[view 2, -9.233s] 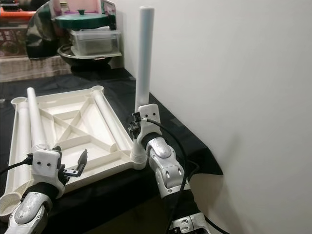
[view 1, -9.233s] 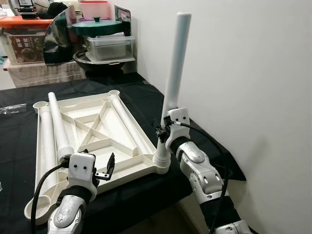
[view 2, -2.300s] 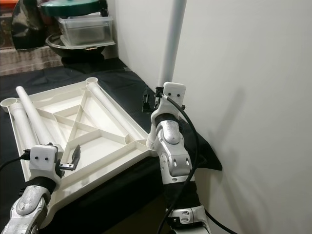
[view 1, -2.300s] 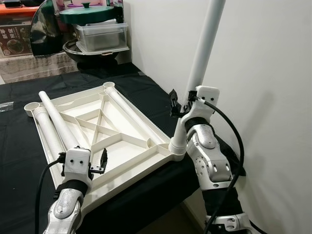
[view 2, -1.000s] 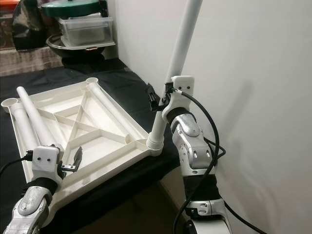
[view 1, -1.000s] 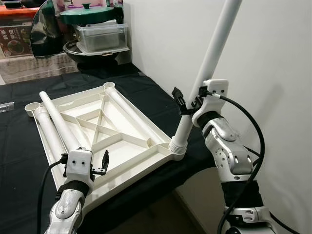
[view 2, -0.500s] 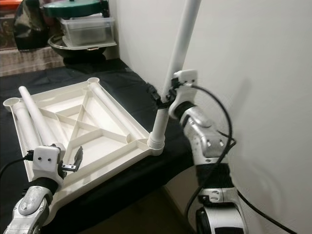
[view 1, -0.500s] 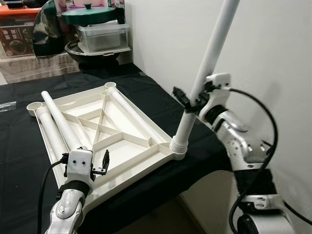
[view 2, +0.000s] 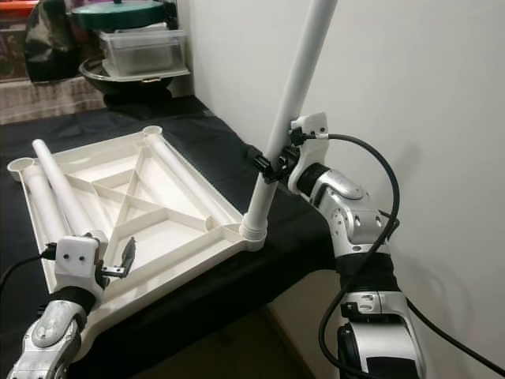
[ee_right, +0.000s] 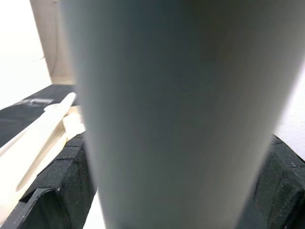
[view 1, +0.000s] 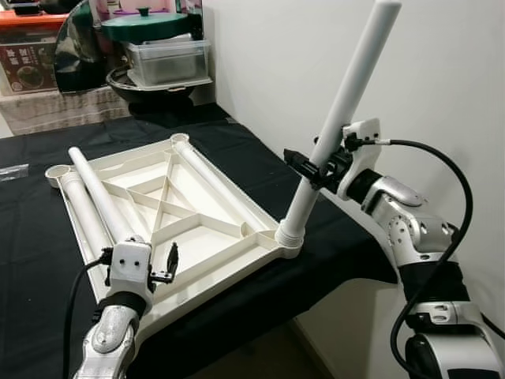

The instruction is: Building children table

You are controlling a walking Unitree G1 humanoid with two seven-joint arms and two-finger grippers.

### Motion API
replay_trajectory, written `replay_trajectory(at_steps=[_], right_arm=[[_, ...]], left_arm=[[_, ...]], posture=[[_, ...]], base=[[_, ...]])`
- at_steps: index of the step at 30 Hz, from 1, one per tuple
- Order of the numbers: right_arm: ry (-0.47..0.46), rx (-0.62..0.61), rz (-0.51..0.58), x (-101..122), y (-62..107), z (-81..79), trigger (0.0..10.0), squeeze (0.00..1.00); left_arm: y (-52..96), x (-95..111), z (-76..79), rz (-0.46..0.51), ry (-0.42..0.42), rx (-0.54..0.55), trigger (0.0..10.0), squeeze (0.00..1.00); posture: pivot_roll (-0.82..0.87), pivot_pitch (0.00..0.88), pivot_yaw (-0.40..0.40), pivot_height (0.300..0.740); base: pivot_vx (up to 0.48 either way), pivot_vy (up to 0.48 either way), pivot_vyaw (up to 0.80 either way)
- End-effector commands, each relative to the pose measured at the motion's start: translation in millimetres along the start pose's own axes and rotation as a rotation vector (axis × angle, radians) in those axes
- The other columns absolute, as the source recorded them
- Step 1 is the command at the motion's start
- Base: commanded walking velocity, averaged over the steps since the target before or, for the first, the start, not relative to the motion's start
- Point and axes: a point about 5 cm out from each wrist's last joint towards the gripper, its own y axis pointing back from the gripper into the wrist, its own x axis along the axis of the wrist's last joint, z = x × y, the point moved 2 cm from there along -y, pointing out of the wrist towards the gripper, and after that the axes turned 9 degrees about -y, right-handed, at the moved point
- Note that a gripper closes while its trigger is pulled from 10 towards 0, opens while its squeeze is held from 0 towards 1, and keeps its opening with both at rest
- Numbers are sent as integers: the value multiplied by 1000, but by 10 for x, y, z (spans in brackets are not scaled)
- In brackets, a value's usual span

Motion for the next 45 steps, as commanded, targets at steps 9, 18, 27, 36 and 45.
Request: replay_trajectory(at_steps=[9, 18, 27, 36, 45], right_arm=[[8, 99, -19, -3, -71, -45, 10000, 0], [15, 98, -33, -55, -80, 16, 0, 0], [-11, 61, -61, -170, -89, 56, 0, 0], [-41, -179, -91, -358, -140, 95, 0, 0], [-68, -611, -96, -711, -268, -244, 0, 0]], left_arm=[[-9, -18, 2, -1, -12, -10, 10000, 0], [12, -36, -4, -7, -13, -5, 10000, 0], [13, -34, 3, -7, -13, -10, 10000, 0], [32, -43, -9, -11, -16, -6, 10000, 0], [35, -44, 2, -14, -19, -7, 10000, 0]], posture=[[11, 0, -43, 740], [19, 0, -50, 740], [20, 0, -48, 740], [21, 0, -53, 740], [24, 0, -52, 740]], base=[[0, 0, 0], [0, 0, 0], [0, 0, 0], [0, 0, 0], [0, 0, 0]])
